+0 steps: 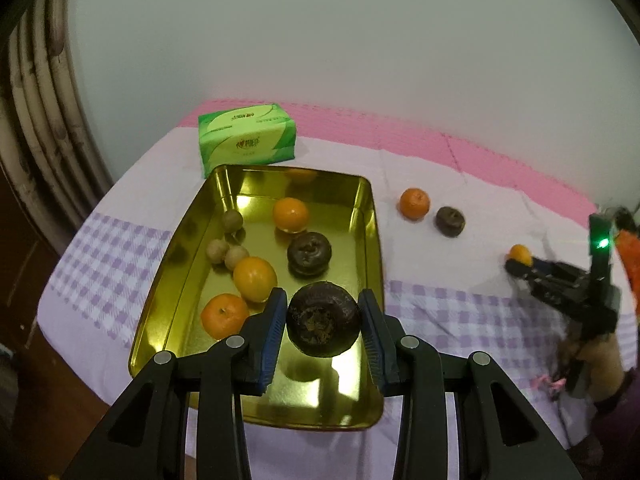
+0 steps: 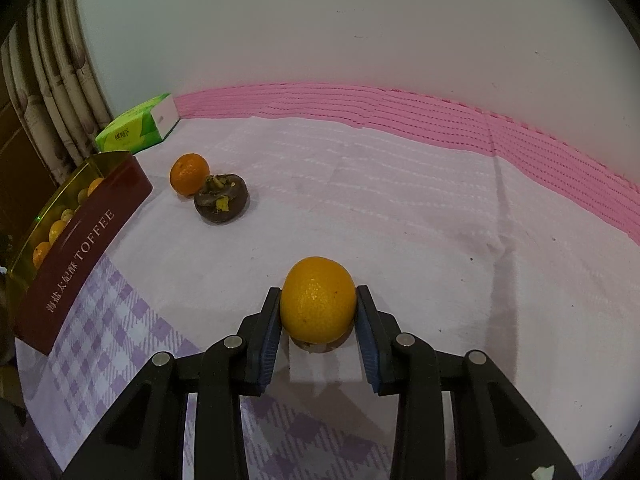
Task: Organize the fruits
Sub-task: 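Lower the dark fruit into the tin and open the left gripper while the right gripper holds the orange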
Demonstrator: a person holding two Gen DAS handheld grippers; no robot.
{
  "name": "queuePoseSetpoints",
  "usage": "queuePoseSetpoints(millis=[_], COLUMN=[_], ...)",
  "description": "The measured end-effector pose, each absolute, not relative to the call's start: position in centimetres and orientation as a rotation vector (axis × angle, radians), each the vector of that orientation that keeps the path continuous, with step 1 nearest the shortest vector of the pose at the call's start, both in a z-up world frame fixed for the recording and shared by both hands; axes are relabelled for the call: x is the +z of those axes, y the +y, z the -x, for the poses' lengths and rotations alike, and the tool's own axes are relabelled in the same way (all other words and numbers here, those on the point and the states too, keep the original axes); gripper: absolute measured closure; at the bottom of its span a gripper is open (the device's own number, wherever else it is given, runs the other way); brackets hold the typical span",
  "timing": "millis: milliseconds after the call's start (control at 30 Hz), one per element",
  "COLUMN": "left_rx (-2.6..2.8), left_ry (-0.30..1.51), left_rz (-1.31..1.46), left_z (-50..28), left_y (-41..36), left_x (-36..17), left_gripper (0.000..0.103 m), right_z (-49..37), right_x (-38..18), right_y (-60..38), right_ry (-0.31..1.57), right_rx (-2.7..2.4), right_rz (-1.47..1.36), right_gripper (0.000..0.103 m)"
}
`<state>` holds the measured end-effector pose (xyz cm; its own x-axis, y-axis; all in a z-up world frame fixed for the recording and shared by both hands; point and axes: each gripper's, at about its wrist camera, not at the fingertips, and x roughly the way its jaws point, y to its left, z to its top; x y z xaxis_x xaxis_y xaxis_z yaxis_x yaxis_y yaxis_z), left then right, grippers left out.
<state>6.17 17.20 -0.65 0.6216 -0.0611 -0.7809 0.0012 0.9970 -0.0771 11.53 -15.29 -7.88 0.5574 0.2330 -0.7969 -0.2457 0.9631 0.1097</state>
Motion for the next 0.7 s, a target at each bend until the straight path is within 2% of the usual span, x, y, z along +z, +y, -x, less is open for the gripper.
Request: queuePoseSetpoints(millis=[700], left_rx=[0.038], left_ry=[0.986], left_rz=[0.017], left_z=[-6.9], left_y=[17.8], left_x=[-3.8], left_gripper=[0.065], right_z=[-11.6], right_x=[-7.9], right_y=[-15.2], right_ry=[0.939], right_rx=[0.280], right_rz=[0.020], right_gripper=[0.070])
